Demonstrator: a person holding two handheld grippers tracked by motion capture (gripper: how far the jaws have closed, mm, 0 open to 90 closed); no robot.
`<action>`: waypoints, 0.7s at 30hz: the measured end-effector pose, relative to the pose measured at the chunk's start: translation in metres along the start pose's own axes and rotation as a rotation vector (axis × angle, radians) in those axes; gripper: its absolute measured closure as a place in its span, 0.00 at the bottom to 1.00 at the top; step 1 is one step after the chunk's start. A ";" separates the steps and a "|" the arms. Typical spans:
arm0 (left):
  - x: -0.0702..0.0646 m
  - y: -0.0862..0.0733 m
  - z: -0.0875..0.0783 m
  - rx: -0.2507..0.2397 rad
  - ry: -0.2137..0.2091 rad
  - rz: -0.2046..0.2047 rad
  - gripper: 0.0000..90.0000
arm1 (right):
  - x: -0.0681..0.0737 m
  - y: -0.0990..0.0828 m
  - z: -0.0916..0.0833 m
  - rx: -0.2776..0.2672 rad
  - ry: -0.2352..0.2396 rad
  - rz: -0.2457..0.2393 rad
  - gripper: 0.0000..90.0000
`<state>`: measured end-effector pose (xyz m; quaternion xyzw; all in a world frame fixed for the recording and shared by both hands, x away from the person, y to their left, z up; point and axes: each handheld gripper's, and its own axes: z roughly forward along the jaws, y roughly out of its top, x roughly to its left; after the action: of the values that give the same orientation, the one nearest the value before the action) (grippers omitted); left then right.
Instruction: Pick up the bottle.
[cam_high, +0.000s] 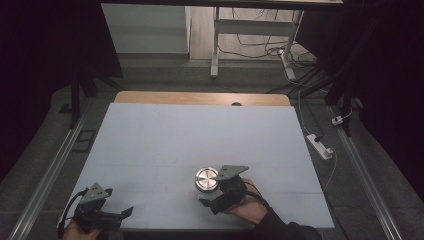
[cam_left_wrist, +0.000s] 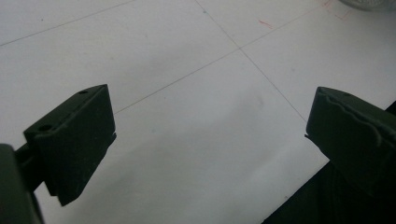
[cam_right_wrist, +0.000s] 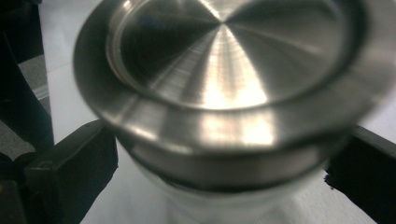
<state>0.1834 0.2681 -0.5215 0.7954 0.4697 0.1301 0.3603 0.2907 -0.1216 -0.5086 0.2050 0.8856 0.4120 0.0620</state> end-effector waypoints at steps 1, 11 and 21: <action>0.000 0.000 0.000 0.001 -0.001 0.000 0.03 | 0.000 0.000 0.002 0.005 -0.001 -0.005 0.00; 0.000 0.000 0.000 -0.001 0.001 0.003 0.03 | -0.004 -0.003 0.014 -0.004 0.007 -0.027 0.14; 0.000 0.000 -0.001 -0.005 -0.001 0.007 0.03 | -0.002 -0.002 0.012 -0.006 -0.012 -0.077 0.17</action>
<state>0.1827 0.2681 -0.5212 0.7963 0.4664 0.1323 0.3618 0.2950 -0.1146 -0.5178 0.1730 0.8912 0.4108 0.0839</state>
